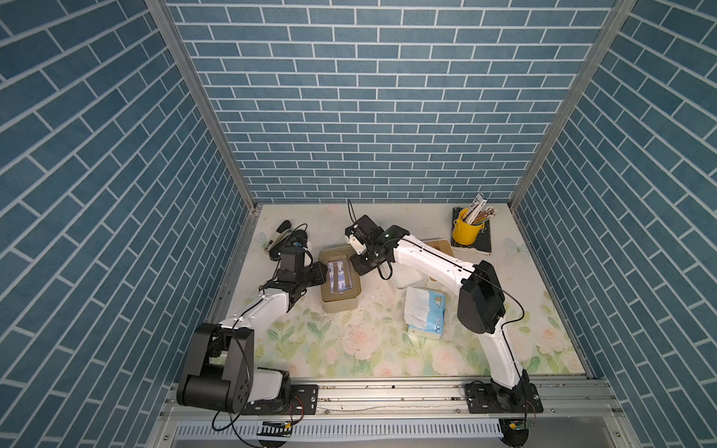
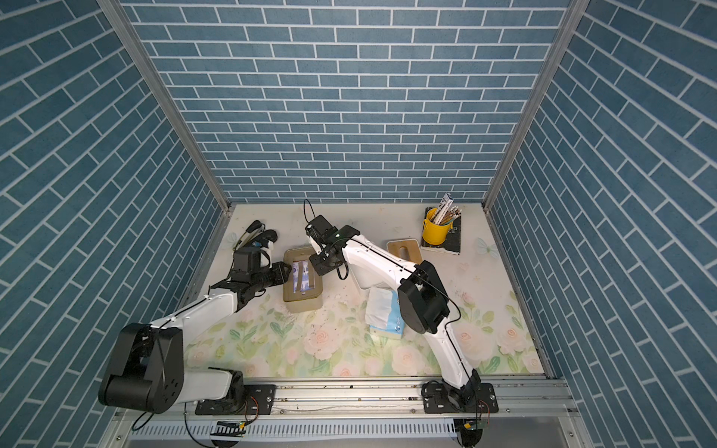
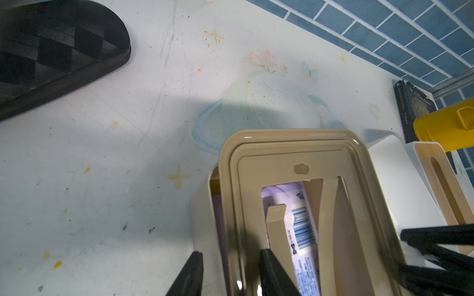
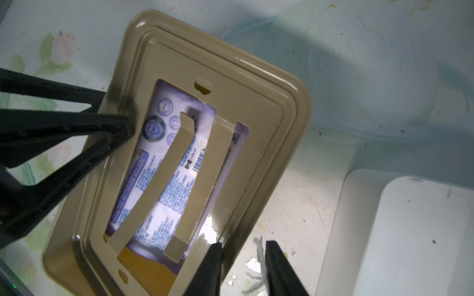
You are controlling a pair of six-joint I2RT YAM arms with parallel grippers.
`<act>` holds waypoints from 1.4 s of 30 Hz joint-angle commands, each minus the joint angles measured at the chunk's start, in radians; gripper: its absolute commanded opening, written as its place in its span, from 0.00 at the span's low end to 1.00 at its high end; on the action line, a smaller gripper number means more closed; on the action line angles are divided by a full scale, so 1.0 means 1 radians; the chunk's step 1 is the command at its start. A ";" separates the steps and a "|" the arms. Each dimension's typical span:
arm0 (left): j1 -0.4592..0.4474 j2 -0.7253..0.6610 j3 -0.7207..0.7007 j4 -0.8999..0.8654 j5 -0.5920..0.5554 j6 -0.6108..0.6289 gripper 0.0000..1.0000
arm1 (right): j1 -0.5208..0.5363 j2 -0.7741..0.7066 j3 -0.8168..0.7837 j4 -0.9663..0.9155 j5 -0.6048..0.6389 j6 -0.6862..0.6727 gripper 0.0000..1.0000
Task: Put the tissue paper into the tissue box
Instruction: Close the box lid on the tissue box.
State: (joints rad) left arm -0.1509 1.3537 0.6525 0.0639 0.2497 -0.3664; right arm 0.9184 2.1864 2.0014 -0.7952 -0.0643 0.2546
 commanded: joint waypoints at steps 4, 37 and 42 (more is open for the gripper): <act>-0.009 0.002 0.005 -0.065 -0.002 0.011 0.41 | 0.014 0.015 0.011 0.039 -0.083 0.038 0.37; -0.009 -0.002 0.026 -0.019 0.043 0.005 0.47 | 0.014 -0.047 -0.139 0.135 -0.099 0.087 0.37; -0.009 -0.045 0.069 -0.045 0.032 -0.006 0.71 | 0.014 -0.038 -0.147 0.119 -0.082 0.081 0.36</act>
State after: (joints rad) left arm -0.1558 1.3533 0.6739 0.0315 0.2779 -0.3691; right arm 0.9260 2.1654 1.8797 -0.6312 -0.1867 0.3359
